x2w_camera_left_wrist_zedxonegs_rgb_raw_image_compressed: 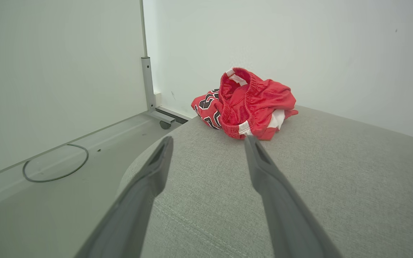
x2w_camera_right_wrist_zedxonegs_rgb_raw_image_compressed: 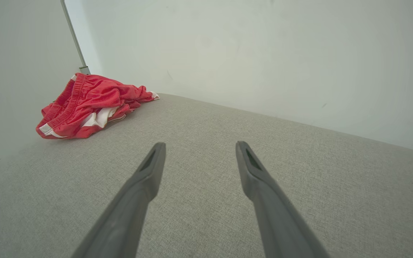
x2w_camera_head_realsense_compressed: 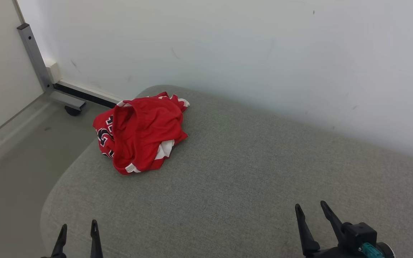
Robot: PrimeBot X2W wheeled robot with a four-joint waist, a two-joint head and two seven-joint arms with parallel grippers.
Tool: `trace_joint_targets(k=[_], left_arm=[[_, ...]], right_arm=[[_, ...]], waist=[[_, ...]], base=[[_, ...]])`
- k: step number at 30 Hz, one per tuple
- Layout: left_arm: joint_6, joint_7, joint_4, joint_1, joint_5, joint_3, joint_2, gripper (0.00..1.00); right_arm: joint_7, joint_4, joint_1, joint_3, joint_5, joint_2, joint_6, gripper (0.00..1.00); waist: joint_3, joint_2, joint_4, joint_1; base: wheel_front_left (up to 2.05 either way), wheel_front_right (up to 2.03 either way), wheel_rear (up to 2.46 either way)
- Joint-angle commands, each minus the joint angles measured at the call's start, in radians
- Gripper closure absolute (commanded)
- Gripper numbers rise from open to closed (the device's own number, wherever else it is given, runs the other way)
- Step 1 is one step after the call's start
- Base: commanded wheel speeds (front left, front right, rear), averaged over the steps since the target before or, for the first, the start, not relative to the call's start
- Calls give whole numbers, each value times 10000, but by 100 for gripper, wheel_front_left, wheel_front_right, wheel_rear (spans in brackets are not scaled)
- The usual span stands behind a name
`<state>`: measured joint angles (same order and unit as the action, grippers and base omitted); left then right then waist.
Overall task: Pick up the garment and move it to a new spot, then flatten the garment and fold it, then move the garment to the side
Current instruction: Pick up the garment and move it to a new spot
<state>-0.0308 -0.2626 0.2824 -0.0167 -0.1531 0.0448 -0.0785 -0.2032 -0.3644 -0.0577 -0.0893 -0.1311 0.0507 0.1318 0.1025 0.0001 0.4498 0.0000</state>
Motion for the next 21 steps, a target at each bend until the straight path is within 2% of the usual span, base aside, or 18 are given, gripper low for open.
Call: trace_joint_targets(k=[1, 11, 16, 21], left_arm=[[11, -35, -33, -106, -36, 35, -33, 0], [-126, 16, 423, 266, -253, 68, 39, 0], [-374, 797, 1160, 1202, -831, 92, 45, 0], [-572, 1862, 1756, 2817, -1527, 260, -143, 0]], right_arm=[[-55, -15, -93, -19, -76, -2, -21, 0], [-160, -113, 4, 31, -74, -1, -21, 0], [-28, 71, 134, 149, 35, -3, -21, 0], [258, 543, 68, 75, 307, -1, -21, 0]], waist=[[-31, -1, 26, 0], [-82, -1, 66, 0], [-248, -1, 138, 0], [-841, -1, -84, 0]], base=[[0, 0, 0], [0, 0, 0], [0, 0, 0], [0, 0, 0]])
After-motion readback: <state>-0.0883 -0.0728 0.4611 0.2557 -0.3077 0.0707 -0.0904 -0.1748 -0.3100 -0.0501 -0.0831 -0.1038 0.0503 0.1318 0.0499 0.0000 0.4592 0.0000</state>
